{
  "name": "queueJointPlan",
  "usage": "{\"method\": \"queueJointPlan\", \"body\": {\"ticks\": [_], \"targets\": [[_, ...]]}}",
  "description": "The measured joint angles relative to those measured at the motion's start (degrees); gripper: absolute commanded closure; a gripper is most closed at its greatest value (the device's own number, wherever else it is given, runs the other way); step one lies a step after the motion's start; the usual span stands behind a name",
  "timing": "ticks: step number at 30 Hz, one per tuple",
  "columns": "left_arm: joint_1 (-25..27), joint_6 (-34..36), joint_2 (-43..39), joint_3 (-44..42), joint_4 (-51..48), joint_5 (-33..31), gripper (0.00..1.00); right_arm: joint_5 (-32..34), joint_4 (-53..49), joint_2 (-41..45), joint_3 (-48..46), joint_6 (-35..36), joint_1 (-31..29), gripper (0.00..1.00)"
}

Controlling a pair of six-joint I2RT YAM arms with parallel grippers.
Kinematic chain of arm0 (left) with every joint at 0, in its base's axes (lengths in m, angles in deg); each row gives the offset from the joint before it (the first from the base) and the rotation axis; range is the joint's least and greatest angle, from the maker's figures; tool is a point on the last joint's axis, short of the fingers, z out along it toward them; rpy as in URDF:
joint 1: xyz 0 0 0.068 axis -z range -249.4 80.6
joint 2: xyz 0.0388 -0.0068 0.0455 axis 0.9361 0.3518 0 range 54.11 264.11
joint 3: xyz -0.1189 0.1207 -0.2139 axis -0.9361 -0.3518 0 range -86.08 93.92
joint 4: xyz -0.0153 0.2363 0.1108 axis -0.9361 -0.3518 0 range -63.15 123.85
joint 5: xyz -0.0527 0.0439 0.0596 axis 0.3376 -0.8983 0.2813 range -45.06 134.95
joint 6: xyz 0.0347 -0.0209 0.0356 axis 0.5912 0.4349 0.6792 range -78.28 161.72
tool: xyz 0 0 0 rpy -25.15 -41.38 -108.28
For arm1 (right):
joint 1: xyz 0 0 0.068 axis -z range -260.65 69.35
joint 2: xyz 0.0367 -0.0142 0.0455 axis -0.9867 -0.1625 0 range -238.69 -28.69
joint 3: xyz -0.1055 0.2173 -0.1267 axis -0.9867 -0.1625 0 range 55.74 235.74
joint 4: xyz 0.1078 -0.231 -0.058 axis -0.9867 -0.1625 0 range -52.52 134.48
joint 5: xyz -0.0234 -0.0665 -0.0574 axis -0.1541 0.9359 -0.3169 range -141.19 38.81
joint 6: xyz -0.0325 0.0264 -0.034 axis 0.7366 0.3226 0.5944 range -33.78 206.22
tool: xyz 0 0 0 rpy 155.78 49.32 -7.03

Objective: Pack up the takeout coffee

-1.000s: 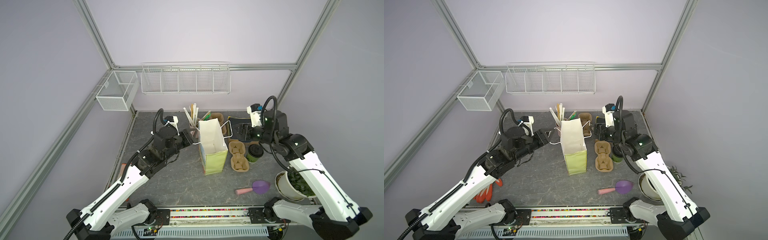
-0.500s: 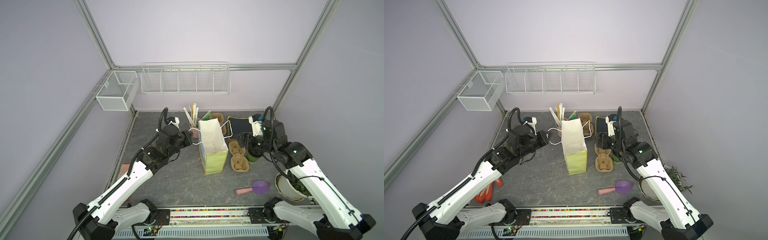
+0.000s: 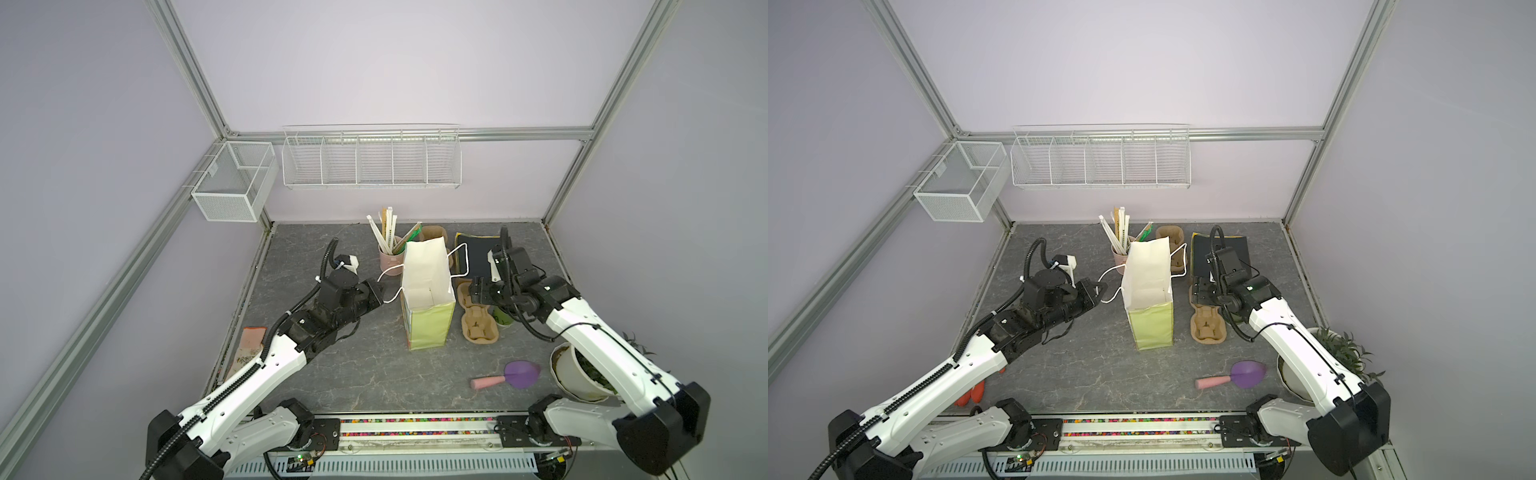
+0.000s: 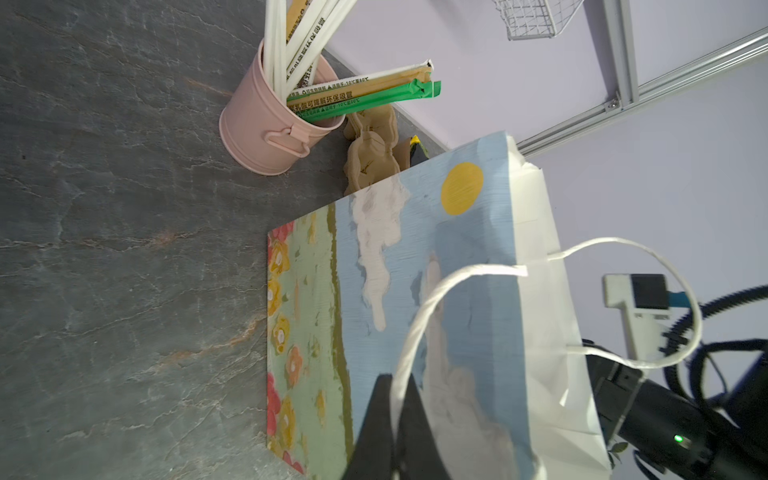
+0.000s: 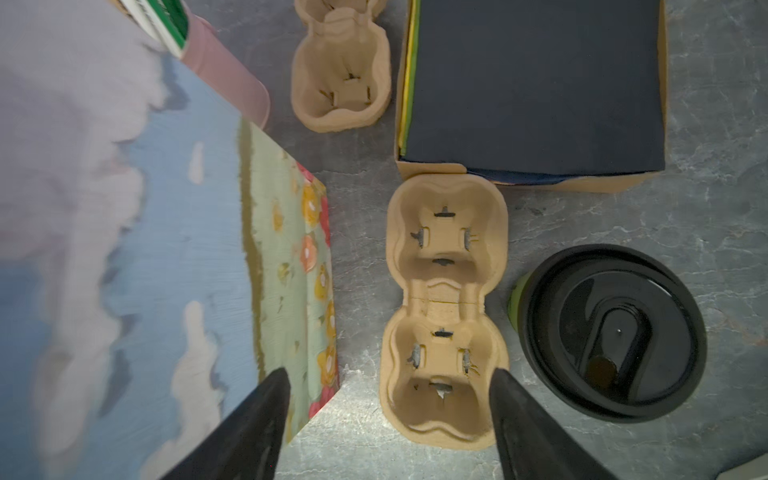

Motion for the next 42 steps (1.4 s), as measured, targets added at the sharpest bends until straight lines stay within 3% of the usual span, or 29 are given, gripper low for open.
{"method": "queueJointPlan", "body": {"ticks": [6,11,25,35,42], "targets": [[0.00,-0.46,-2.45,0.02,0.13,0.42,0.48,1.62,0.04,-5.11,-1.11,-1.97,0.00,0.23],[0.00,0.81,-5.31,1.29,-2.62,-1.36,0.36,1.68,0.48,-8.15,-2.49,-2.84,0.11,0.27],[0.00,14.86,-12.48,12.48,-16.61,-14.88,0.17,1.53,0.85,-16.28,-2.69,-1.62,2.51,0.38],[0.00,25.27,-18.64,13.42,-21.03,-27.23,0.13,0.17,1.16,-21.07,-1.77,0.37,2.56,0.55],[0.00,30.51,-21.79,10.95,-20.70,-34.07,0.13,0.11,1.33,-23.50,-1.03,0.76,2.56,0.59]]}}
